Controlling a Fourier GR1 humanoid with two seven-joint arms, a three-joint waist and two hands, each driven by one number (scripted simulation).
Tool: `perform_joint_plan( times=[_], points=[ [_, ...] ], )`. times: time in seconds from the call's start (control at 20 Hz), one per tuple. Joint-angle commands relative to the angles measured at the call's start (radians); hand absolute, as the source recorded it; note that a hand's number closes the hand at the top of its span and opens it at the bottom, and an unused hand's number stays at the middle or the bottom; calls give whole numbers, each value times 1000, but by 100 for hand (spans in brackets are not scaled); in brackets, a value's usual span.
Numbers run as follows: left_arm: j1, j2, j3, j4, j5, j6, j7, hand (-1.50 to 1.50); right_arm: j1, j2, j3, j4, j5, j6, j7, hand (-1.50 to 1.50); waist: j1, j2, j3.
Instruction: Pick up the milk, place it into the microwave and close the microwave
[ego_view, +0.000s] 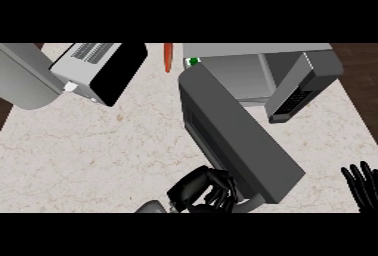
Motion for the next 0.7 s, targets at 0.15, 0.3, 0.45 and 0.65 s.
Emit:
perform_joint_plan(
  times=[0.15, 0.3, 0.45, 0.65],
  points=[
    [-136, -15, -192, 26, 136, 236, 31, 150, 19, -58, 34, -180, -104, 97, 75, -150, -45, 7, -2],
    [-181, -14, -230, 2, 204, 314, 63, 150, -2, -79, 40, -239, -127, 87, 119, -150, -53, 8, -2],
    [-243, -14, -222, 71, 217, 380, 42, 150, 8, -79, 79, -304, -153, 82, 178, -150, -72, 14, -4],
    [-299, -14, -198, 57, 299, 477, 26, 150, 2, -82, 93, -332, -169, 73, 209, -150, -91, 22, -4]
  ],
)
